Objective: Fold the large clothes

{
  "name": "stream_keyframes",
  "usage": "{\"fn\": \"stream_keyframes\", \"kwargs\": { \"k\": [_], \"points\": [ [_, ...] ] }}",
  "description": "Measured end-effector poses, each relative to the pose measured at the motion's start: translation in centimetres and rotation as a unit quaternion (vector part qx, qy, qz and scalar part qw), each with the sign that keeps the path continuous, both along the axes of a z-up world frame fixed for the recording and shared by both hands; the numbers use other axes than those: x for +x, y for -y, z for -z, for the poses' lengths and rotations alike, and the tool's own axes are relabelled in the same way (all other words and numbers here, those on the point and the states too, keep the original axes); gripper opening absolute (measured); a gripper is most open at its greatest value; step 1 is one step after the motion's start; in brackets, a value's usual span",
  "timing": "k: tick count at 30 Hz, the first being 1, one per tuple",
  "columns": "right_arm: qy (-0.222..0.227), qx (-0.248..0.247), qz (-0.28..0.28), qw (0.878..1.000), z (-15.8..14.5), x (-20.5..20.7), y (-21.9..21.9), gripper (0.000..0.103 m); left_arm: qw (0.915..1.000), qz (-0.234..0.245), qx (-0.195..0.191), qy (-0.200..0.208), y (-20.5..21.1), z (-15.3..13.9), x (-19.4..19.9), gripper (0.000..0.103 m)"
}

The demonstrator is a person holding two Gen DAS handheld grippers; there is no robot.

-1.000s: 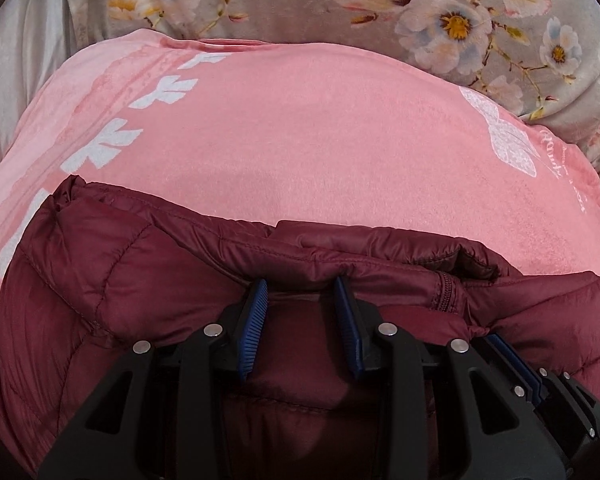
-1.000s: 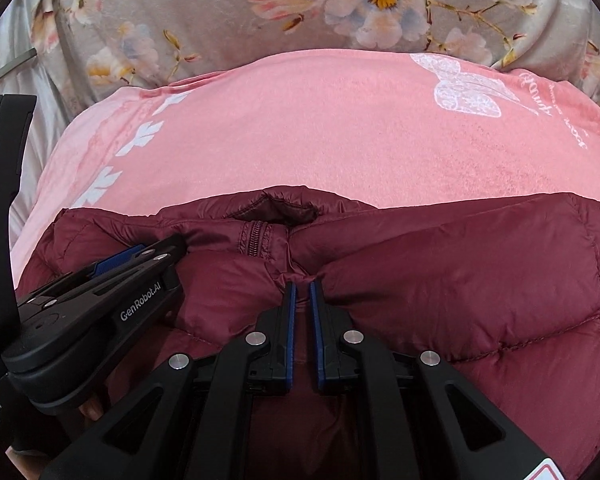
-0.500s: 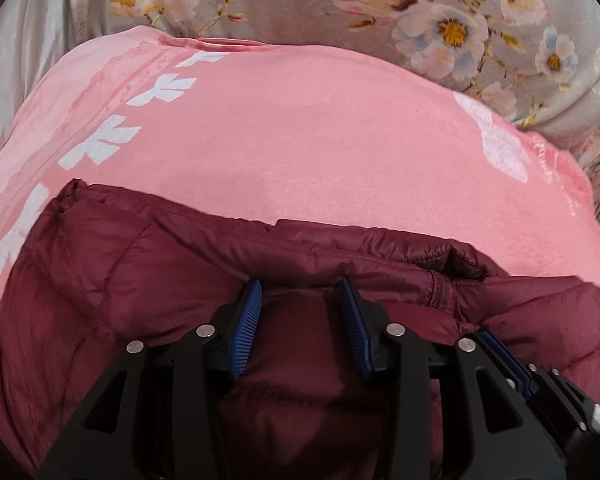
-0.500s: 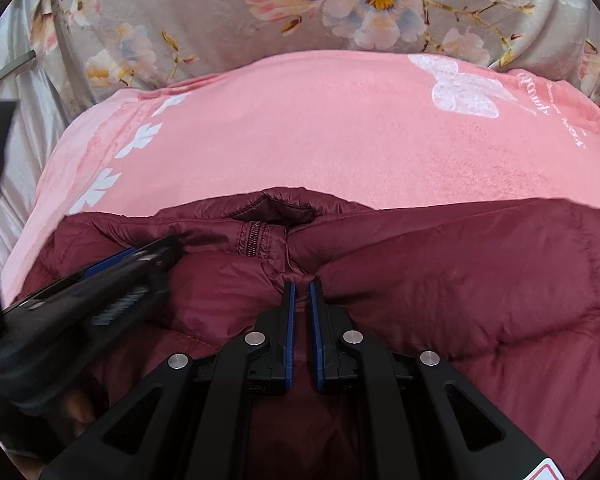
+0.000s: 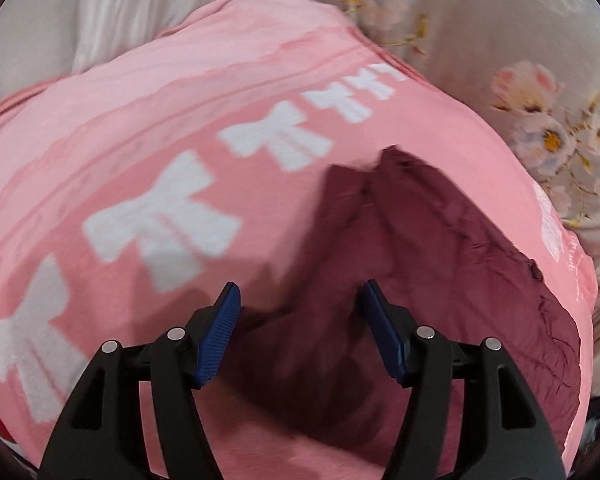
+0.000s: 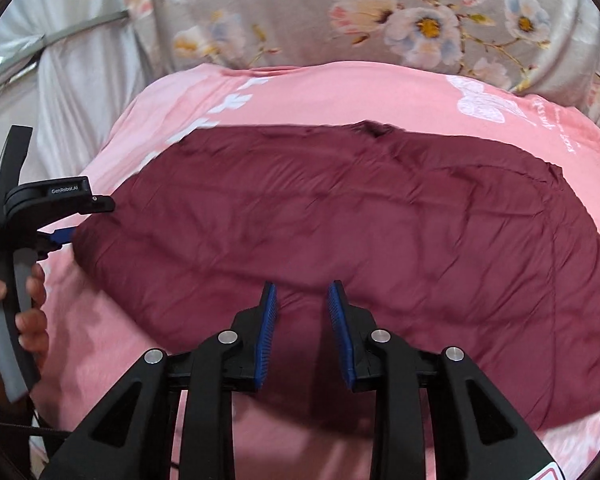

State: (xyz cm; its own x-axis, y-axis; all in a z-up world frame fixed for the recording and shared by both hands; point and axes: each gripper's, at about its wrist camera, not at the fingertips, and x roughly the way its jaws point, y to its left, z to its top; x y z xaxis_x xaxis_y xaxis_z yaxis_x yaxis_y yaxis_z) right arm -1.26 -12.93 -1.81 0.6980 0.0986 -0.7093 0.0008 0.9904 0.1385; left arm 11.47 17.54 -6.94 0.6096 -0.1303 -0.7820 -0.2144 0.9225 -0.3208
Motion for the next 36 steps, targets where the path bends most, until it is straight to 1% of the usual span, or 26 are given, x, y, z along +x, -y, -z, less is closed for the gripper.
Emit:
{"fn": "stream_keyframes", "kwargs": {
  "k": [2, 3, 4, 5, 7, 9, 12, 13, 14, 15, 17, 18, 20, 23, 25, 27, 28, 30, 32, 33, 35, 36],
  "points": [
    [0.001, -0.014, -0.007, 1.000, 0.3, -0.3, -1.0, 0.028, 0.9995, -0.007, -0.031, -0.008, -1.3, 1.0, -0.5, 0.072],
    [0.000, -0.020, -0.008, 1.000, 0.5, -0.3, -1.4, 0.029, 0.9991, -0.008, -0.041, -0.011, -1.6, 1.4, -0.6, 0.072],
    [-0.002, -0.023, -0.008, 1.000, 0.7, -0.3, -1.5, 0.030, 0.9979, -0.005, -0.061, -0.018, -1.9, 2.0, -0.7, 0.073],
    [-0.006, -0.026, -0.006, 1.000, 1.0, -0.3, -1.6, 0.030, 0.9970, -0.004, -0.074, -0.020, -1.9, 2.4, -0.6, 0.074],
    [-0.008, -0.028, -0.005, 1.000, 1.2, -0.4, -1.7, 0.030, 0.9971, 0.000, -0.075, -0.012, -1.6, 2.3, -0.9, 0.077],
    [-0.010, -0.029, -0.004, 1.000, 1.3, -0.5, -1.6, 0.030, 0.9960, 0.013, -0.088, -0.010, -0.9, 2.5, -0.9, 0.082],
    [-0.011, -0.023, -0.001, 1.000, 1.0, -0.8, -1.6, 0.030, 0.9964, 0.036, -0.077, -0.007, 0.9, 2.5, -0.9, 0.082],
    [-0.012, -0.020, -0.001, 1.000, 1.0, -1.1, -1.7, 0.030, 0.9963, 0.044, -0.074, -0.006, 1.3, 2.4, -1.2, 0.080],
    [-0.012, -0.016, -0.001, 1.000, 0.9, -1.4, -1.6, 0.029, 0.9955, 0.057, -0.075, -0.006, 1.8, 2.3, -1.5, 0.065],
    [-0.013, -0.011, 0.000, 1.000, 0.8, -1.8, -1.6, 0.029, 0.9944, 0.066, -0.083, -0.007, 2.1, 2.2, -1.7, 0.047],
    [-0.016, -0.007, -0.002, 1.000, 0.8, -2.3, -1.4, 0.029, 0.9899, 0.086, -0.112, -0.014, 2.7, 1.9, -2.3, 0.025],
    [-0.018, -0.007, -0.003, 1.000, 0.9, -2.4, -1.4, 0.029, 0.9899, 0.090, -0.110, -0.009, 2.9, 1.3, -2.7, 0.020],
    [-0.022, -0.017, -0.005, 1.000, 1.4, -2.8, -1.4, 0.028, 0.9896, 0.097, -0.106, 0.007, 3.3, 0.0, -3.6, 0.015],
    [-0.022, -0.021, -0.007, 1.000, 1.8, -2.7, -1.3, 0.028, 0.9860, 0.120, -0.106, 0.046, 4.2, -3.3, -5.3, 0.013],
    [-0.020, -0.024, -0.009, 0.999, 2.1, -2.7, -1.3, 0.028, 0.9818, 0.138, -0.109, 0.071, 5.1, -5.4, -6.3, 0.012],
    [-0.017, -0.023, -0.010, 1.000, 2.2, -2.8, -1.2, 0.028, 0.9747, 0.170, -0.106, 0.099, 7.0, -8.0, -7.3, 0.012],
    [-0.015, -0.016, -0.011, 1.000, 2.1, -3.1, -1.0, 0.028, 0.9717, 0.183, -0.104, 0.107, 7.9, -8.8, -7.7, 0.012],
    [-0.010, 0.009, -0.012, 1.000, 1.7, -3.9, -0.3, 0.027, 0.9629, 0.217, -0.102, 0.125, 10.2, -10.7, -8.5, 0.012],
    [-0.004, 0.029, -0.010, 1.000, 1.2, -5.3, 0.5, 0.027, 0.9507, 0.258, -0.093, 0.144, 13.6, -12.6, -9.6, 0.012],
    [0.002, 0.034, -0.009, 0.999, 0.8, -6.4, 1.0, 0.027, 0.9443, 0.277, -0.090, 0.153, 15.3, -13.4, -10.1, 0.012],
    [0.013, 0.034, -0.005, 0.999, 0.2, -8.4, 1.9, 0.027, 0.9336, 0.310, -0.083, 0.159, 18.5, -14.2, -10.8, 0.012],
    [0.016, 0.030, 0.001, 0.999, 0.0, -9.6, 2.7, 0.027, 0.9298, 0.322, -0.082, 0.158, 19.9, -14.3, -11.1, 0.012]
  ]
}}
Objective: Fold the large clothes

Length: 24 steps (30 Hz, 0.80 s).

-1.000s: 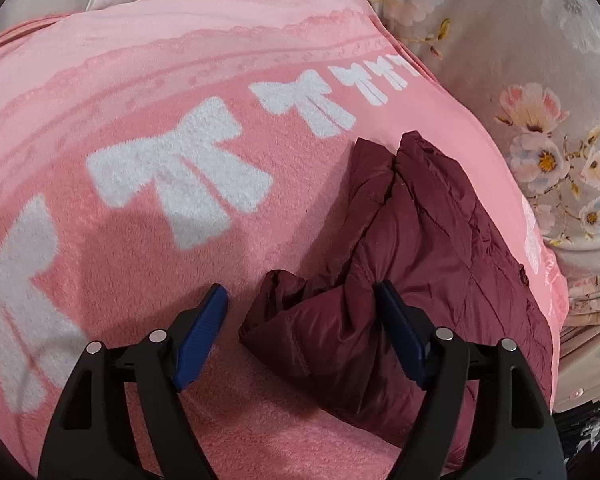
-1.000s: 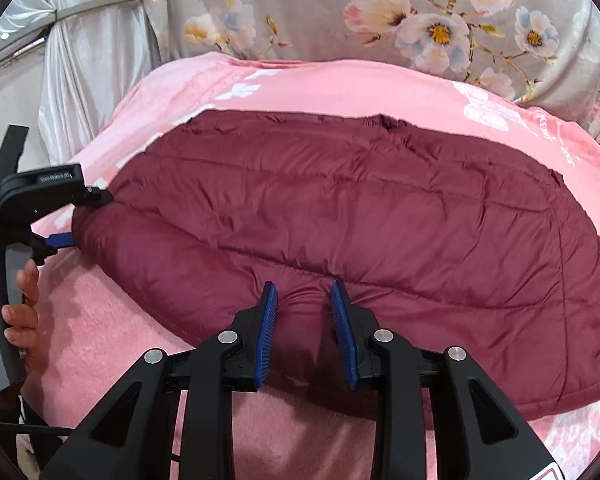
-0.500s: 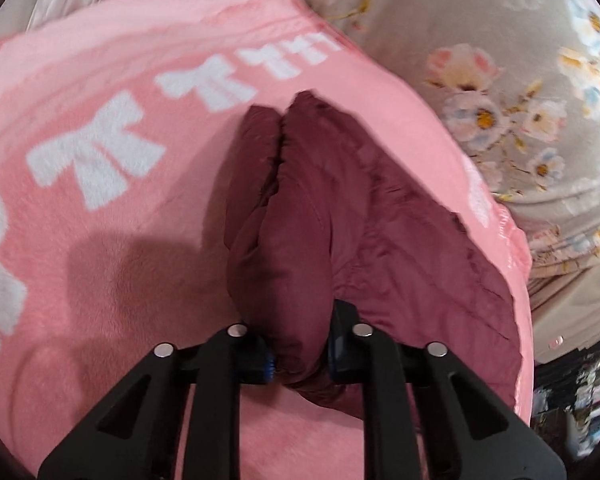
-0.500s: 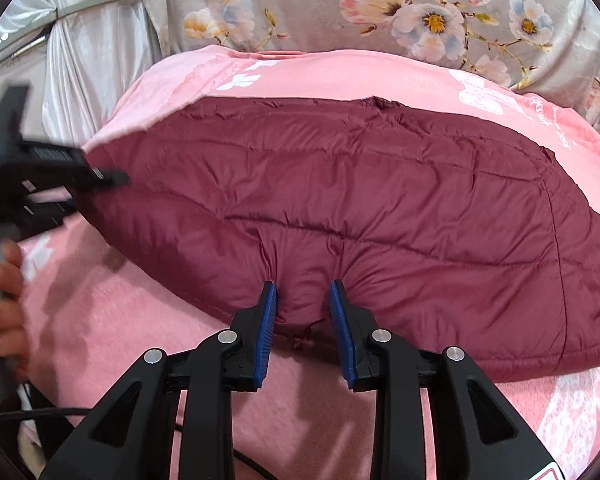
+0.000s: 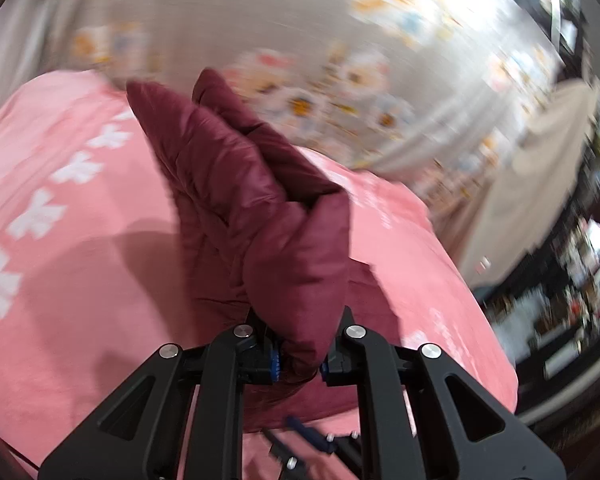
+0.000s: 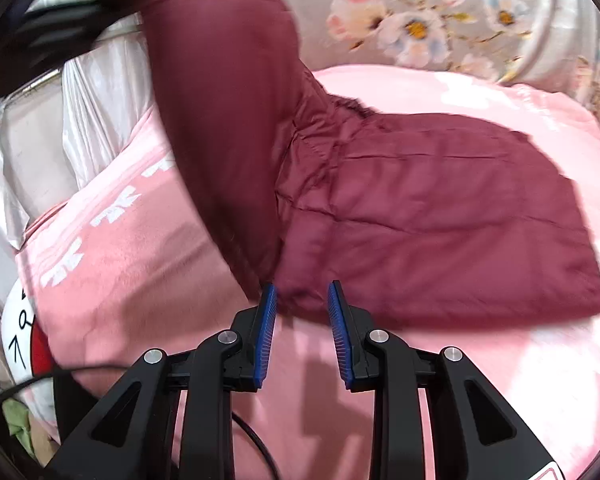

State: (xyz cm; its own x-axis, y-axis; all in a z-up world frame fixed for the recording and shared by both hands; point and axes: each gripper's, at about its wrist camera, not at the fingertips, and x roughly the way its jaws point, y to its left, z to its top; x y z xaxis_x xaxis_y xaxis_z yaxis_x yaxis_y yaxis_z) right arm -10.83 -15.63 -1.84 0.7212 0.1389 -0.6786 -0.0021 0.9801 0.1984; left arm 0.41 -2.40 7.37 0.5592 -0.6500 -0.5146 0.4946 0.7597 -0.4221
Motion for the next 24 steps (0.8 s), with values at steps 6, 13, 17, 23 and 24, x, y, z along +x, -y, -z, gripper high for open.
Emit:
{"fn": "stream_keyframes", "kwargs": {
  "k": [6, 13, 17, 23, 24],
  "points": [
    [-0.009, -0.002, 0.074, 0.997, -0.1, -5.4, 6.0, 0.027, 0.9957, 0.081, 0.040, -0.022, 10.7, 2.3, -1.0, 0.012],
    [-0.024, -0.037, 0.143, 0.989, 0.9, -8.0, 10.2, 0.027, 0.9786, 0.128, 0.108, -0.119, 19.4, 10.8, -0.7, 0.017],
    [-0.009, -0.028, 0.162, 0.986, 0.6, -8.3, 10.9, 0.028, 0.9817, 0.123, 0.070, -0.127, 17.9, 8.7, -1.1, 0.036],
    [0.068, -0.024, 0.188, 0.980, -2.2, -7.3, 12.3, 0.051, 0.9956, 0.076, -0.037, -0.042, 10.4, 1.4, -2.3, 0.069],
    [0.078, -0.022, 0.189, 0.979, -2.7, -6.9, 12.6, 0.056, 0.9978, 0.052, -0.038, -0.017, 9.0, 0.2, -2.4, 0.069]
  ]
}}
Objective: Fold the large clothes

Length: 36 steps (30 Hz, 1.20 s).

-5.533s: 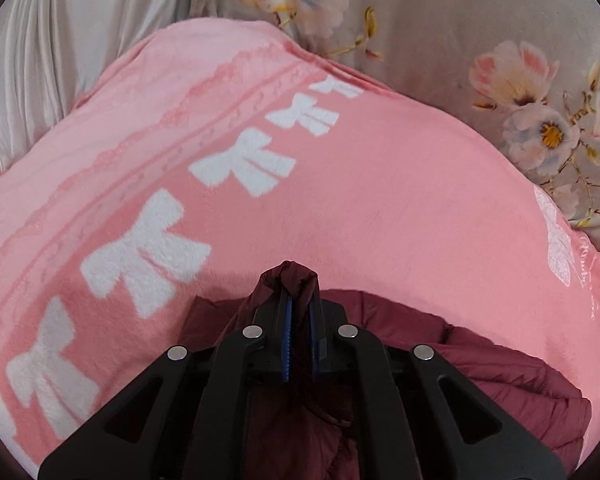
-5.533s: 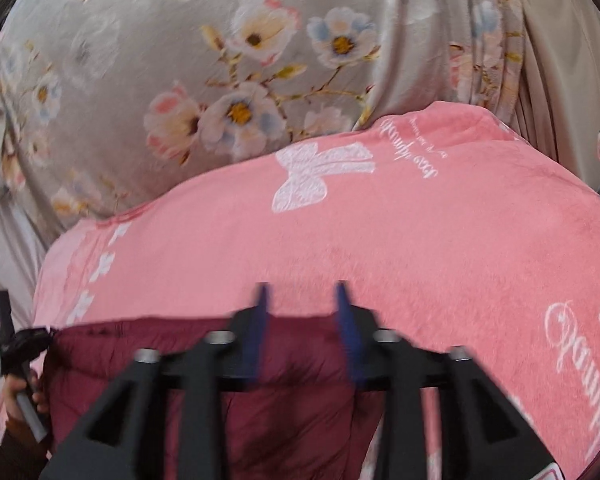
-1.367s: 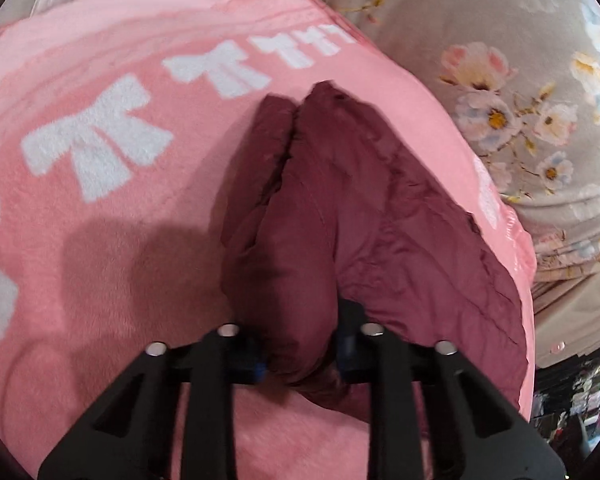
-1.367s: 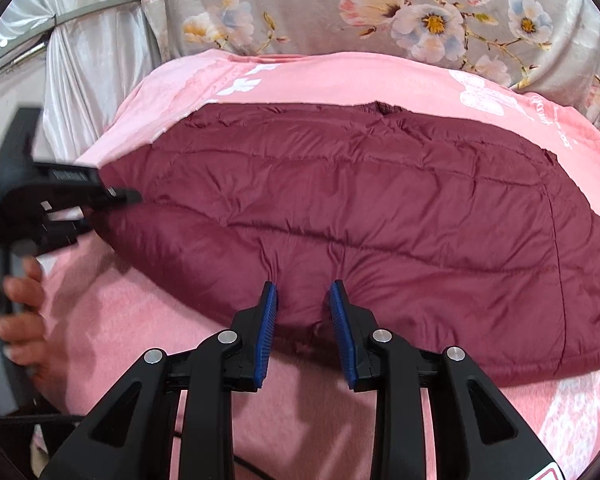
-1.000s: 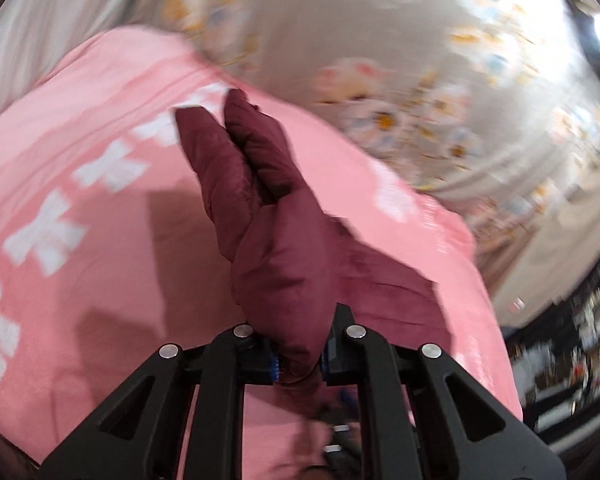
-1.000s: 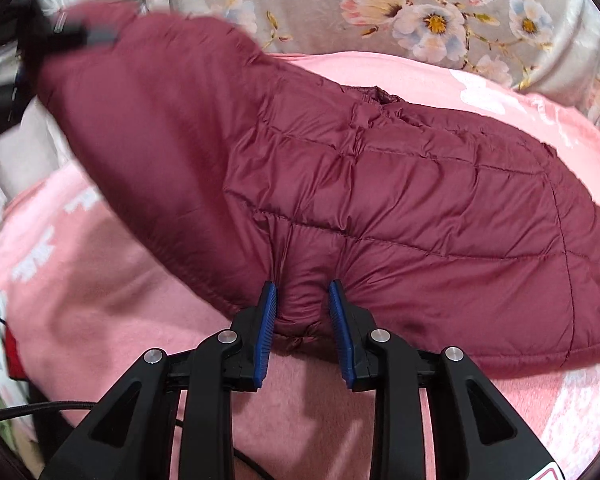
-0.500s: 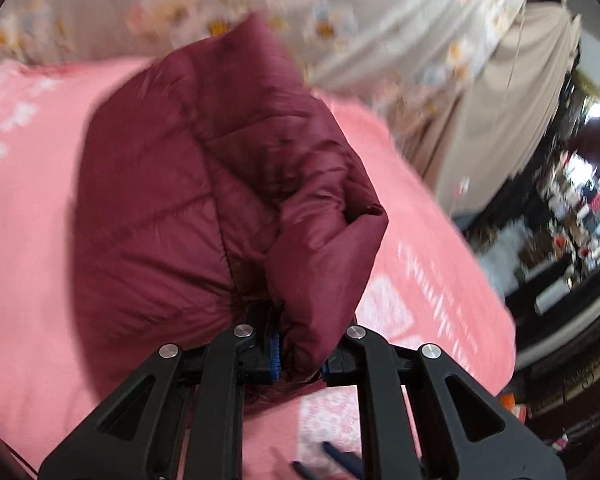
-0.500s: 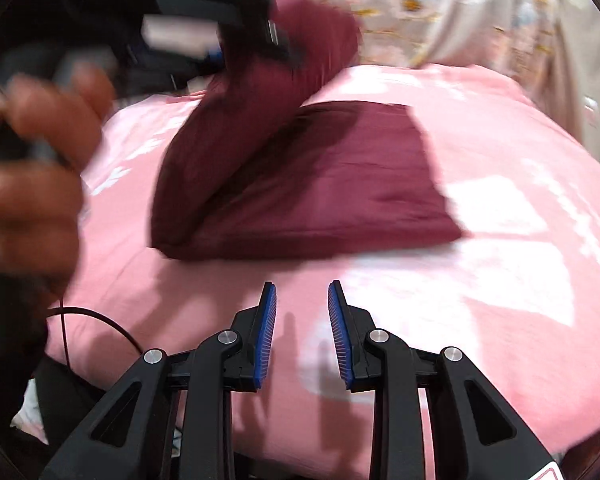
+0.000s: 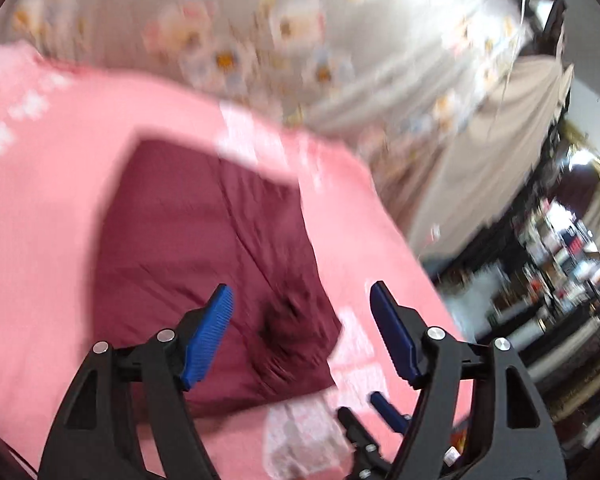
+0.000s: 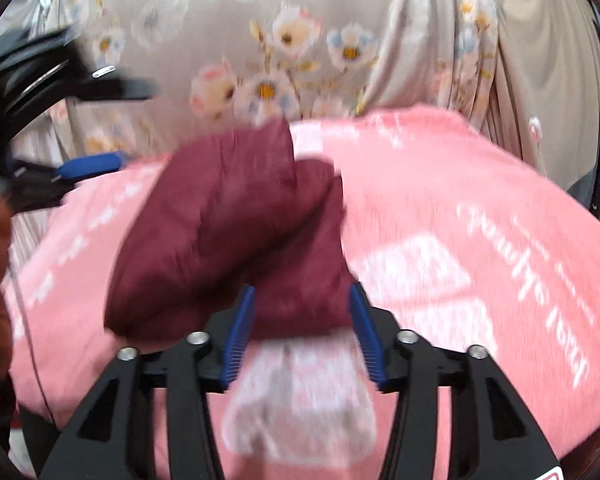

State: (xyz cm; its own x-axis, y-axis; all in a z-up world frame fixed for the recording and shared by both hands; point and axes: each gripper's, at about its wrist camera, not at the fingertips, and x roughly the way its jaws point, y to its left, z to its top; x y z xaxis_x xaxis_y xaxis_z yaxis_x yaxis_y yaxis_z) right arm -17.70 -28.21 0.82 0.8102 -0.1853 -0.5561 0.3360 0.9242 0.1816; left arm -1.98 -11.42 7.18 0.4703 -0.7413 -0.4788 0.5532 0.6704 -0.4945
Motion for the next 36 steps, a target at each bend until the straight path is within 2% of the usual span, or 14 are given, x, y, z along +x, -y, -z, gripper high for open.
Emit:
{"fn": "stream_keyframes", "kwargs": {
  "k": [3, 8, 10, 11, 12, 13, 15, 17, 19, 21, 24, 28, 32, 36],
  "points": [
    [0.031, 0.013, -0.006, 0.999, -0.8, 1.6, 0.4, 0.065, 0.9962, -0.066, 0.047, 0.032, -2.4, -1.3, 1.1, 0.070],
    [0.034, 0.035, -0.017, 0.999, -0.4, 4.4, 0.5, 0.067, 0.9892, -0.131, 0.065, -0.006, -5.7, 0.2, 3.9, 0.070],
    [0.029, 0.052, -0.018, 0.998, 0.0, 5.5, 0.7, 0.067, 0.9857, -0.148, 0.080, -0.004, -6.6, 1.0, 4.5, 0.070],
    [0.022, 0.059, -0.019, 0.998, 0.4, 6.1, 0.9, 0.062, 0.9833, -0.156, 0.093, 0.001, -6.5, 1.3, 4.7, 0.070],
    [0.015, 0.061, -0.025, 0.998, 0.8, 6.7, 0.9, 0.033, 0.9814, -0.162, 0.103, 0.004, -6.2, 1.6, 5.0, 0.070],
    [0.007, 0.057, -0.028, 0.998, 0.8, 7.3, 0.8, 0.018, 0.9807, -0.164, 0.107, 0.003, -5.7, 1.8, 5.5, 0.070],
    [0.011, 0.055, -0.024, 0.998, 0.4, 7.2, 1.2, 0.012, 0.9800, -0.164, 0.112, 0.000, -4.8, 1.9, 6.5, 0.068],
    [0.034, 0.060, -0.017, 0.997, -0.6, 5.9, 1.9, 0.011, 0.9797, -0.163, 0.117, 0.004, -3.8, 1.8, 7.5, 0.066],
    [0.035, 0.048, -0.003, 0.998, -0.9, 4.9, 2.4, 0.011, 0.9810, -0.157, 0.114, 0.009, -2.7, 1.6, 8.4, 0.066],
    [0.009, 0.043, 0.010, 0.999, 0.1, 4.4, 3.0, 0.011, 0.9828, -0.145, 0.114, 0.002, -0.9, 1.8, 9.7, 0.062],
    [-0.031, 0.067, 0.024, 0.997, 2.3, 4.2, 4.2, 0.011, 0.9824, -0.139, 0.124, -0.018, 1.4, 3.2, 11.3, 0.061],
    [-0.060, 0.064, 0.029, 0.996, 3.8, 4.5, 4.4, 0.011, 0.9771, -0.133, 0.160, -0.042, 4.7, 6.8, 12.4, 0.060],
    [-0.086, 0.032, 0.028, 0.995, 4.6, 5.4, 3.8, 0.012, 0.9683, -0.151, 0.197, -0.029, 6.2, 8.9, 12.6, 0.063],
    [-0.104, 0.034, 0.028, 0.994, 6.0, 6.0, 4.0, 0.014, 0.9653, -0.156, 0.207, -0.029, 6.7, 10.3, 13.1, 0.068]
  ]
}}
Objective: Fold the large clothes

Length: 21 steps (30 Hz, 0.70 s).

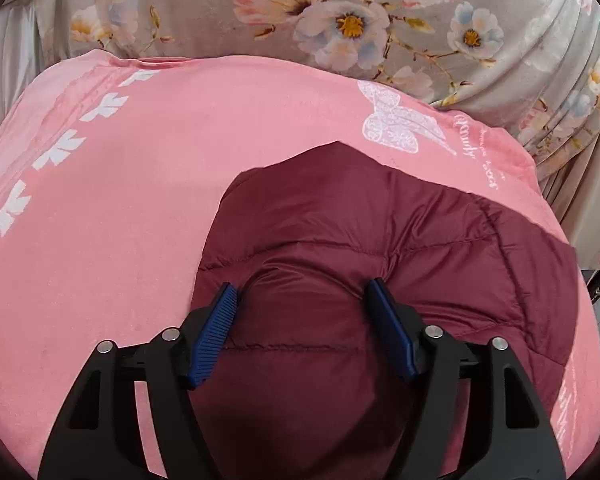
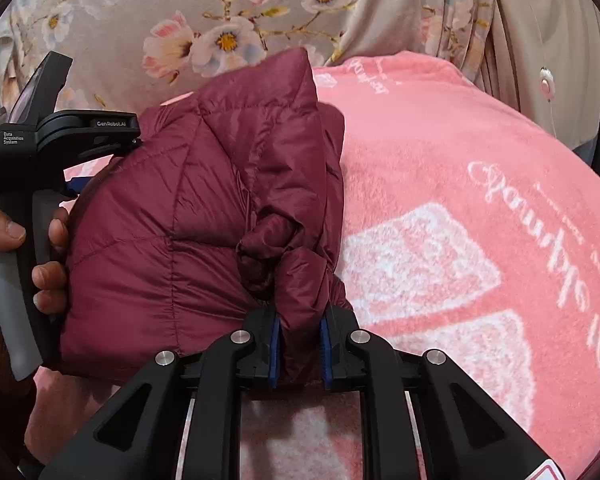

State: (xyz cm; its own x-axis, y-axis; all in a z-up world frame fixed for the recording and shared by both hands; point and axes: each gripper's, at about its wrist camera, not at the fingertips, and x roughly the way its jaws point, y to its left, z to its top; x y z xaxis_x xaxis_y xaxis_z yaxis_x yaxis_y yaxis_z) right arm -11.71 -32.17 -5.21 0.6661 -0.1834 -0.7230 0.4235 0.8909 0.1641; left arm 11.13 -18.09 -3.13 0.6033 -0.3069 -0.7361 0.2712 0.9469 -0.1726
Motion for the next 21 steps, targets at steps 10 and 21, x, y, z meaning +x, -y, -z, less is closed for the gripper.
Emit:
{"fn": "stream_keyframes", "kwargs": {
  "k": [10, 21],
  "points": [
    [-0.012, -0.004, -0.005, 1.000, 0.8, 0.4, 0.0, 0.014, 0.9994, -0.008, 0.025, 0.021, 1.0, 1.9, 0.1, 0.074],
    [0.010, -0.002, 0.017, 1.000, -1.1, -2.5, 1.1, 0.037, 0.9991, -0.005, 0.038, 0.017, 1.3, 1.8, 0.2, 0.075]
  ]
}}
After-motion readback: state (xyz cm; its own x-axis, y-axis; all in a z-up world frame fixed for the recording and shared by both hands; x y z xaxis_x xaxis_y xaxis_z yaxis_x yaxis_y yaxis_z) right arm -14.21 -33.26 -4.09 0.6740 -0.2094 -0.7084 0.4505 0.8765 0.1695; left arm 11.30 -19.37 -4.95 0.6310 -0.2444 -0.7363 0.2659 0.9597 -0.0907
